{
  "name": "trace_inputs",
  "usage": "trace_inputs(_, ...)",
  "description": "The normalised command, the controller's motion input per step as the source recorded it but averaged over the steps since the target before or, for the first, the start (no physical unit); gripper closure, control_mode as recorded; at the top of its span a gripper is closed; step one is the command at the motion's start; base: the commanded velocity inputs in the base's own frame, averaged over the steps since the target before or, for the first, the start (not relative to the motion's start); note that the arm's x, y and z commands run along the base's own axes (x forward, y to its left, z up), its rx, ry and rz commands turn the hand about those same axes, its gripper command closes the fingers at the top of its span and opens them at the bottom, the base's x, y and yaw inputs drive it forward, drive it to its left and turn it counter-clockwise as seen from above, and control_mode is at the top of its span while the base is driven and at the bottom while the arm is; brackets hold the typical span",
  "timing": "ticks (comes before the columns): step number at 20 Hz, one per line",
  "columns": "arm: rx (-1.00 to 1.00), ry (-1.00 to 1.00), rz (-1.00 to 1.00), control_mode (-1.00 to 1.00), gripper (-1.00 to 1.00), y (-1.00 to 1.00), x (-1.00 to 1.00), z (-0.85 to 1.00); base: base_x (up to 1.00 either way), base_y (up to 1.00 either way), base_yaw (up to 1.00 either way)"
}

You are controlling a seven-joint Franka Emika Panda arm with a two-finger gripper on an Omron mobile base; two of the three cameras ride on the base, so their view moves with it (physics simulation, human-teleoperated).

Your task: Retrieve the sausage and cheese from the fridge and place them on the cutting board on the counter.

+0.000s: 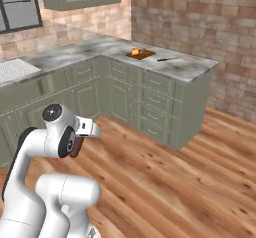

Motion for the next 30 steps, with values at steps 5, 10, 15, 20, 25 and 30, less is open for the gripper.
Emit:
trace_inputs(5, 0.00, 0.00, 0.00, 1.00, 1.00, 0.00, 0.00, 0.00, 0.69, 0.35, -0.37)
trace_inputs(10, 0.00, 0.00, 0.00, 1.00, 1.00, 0.00, 0.00, 0.00, 0.74, 0.37, -0.31)
trace_inputs(15, 0.00, 0.00, 0.00, 1.00, 1.00, 0.00, 0.00, 0.00, 0.82, 0.36, -0.19)
trace_inputs(20, 0.00, 0.00, 0.00, 1.00, 1.00, 0.00, 0.00, 0.00, 0.82, 0.36, -0.18)
trace_inputs(25, 0.00, 0.00, 0.00, 1.00, 1.00, 0.00, 0.00, 0.00, 0.80, 0.39, -0.10)
trace_inputs(30, 0.00, 0.00, 0.00, 1.00, 1.00, 0.00, 0.00, 0.00, 0.81, 0.41, -0.06)
